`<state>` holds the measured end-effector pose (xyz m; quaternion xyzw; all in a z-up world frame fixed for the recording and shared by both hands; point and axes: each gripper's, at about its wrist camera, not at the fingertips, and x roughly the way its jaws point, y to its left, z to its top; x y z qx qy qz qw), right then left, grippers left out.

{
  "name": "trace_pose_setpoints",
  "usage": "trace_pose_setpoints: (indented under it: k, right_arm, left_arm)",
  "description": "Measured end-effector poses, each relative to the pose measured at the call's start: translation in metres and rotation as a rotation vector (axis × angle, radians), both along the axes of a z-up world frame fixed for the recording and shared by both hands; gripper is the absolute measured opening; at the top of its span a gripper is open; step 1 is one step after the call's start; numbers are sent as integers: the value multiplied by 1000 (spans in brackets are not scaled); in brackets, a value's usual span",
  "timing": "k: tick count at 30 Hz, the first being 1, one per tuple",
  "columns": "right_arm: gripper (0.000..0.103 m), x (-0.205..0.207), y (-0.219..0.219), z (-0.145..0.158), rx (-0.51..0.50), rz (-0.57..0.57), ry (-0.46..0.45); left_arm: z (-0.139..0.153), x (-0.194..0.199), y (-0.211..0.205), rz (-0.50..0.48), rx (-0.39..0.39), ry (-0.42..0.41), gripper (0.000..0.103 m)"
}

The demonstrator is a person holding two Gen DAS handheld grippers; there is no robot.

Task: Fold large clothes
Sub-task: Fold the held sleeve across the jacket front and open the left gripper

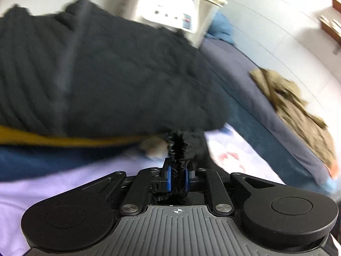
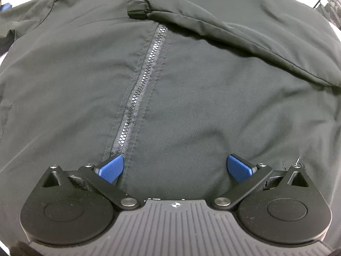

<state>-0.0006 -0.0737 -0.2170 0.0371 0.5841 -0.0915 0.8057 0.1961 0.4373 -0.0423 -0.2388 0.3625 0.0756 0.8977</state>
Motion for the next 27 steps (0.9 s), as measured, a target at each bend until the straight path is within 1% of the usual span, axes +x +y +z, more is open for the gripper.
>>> trace_pose_setpoints:
  k: [1,3,6,8,10,12,13,15,17,18,19,20,21,23,25,27]
  right_arm:
    - [103,0,0,0,0,0,0]
    - [103,0,0,0,-1,-1,-1]
    - [103,0,1,0,-2,-3,-1]
    - [103,0,1,0,0,-4,0]
    - [103,0,1,0,1,-4,0]
    - [103,0,0,0,2,-3,-1]
    - [103,0,0,0,4,-2,-1]
    - [103,1,-3,1,14,0,5]
    - [103,1,-8,4,36,-4,6]
    - [103,-1,-12,7,51,-17,-2]
    - [103,-4,-18,9,69,-39,-13]
    - [103,-7,-25,13,92,-68,-25]
    - [103,-12,-33,16,116,-95,-37]
    - [103,-21,-49,21,151,-150,-59]
    - [103,-31,-64,25,164,-190,-74]
    - [103,-39,-77,28,184,-213,-87]
  left_arm:
    - [3,2,-13,-42,5,-3,53]
    - [16,4,-43,-138,-28,-32,53]
    - [48,7,-104,-297,-81,-109,52]
    - [66,5,-154,-411,-150,-157,52]
    - [76,-1,-210,-530,-221,-184,52]
    - [76,-13,-267,-636,-275,-193,52]
    - [73,-20,-296,-688,-293,-183,53]
    - [55,-31,-351,-789,-290,-127,53]
    - [26,-42,-399,-857,-262,-19,61]
    - [11,-45,-419,-897,-246,39,79]
    - [-6,-50,-434,-927,-229,98,99]
    - [-23,-53,-445,-934,-221,150,99]
    - [-36,-53,-449,-933,-224,183,103]
    - [-59,-54,-451,-927,-228,233,103]
    - [-69,-58,-449,-915,-217,278,103]
    - [-73,-64,-441,-899,-215,294,103]
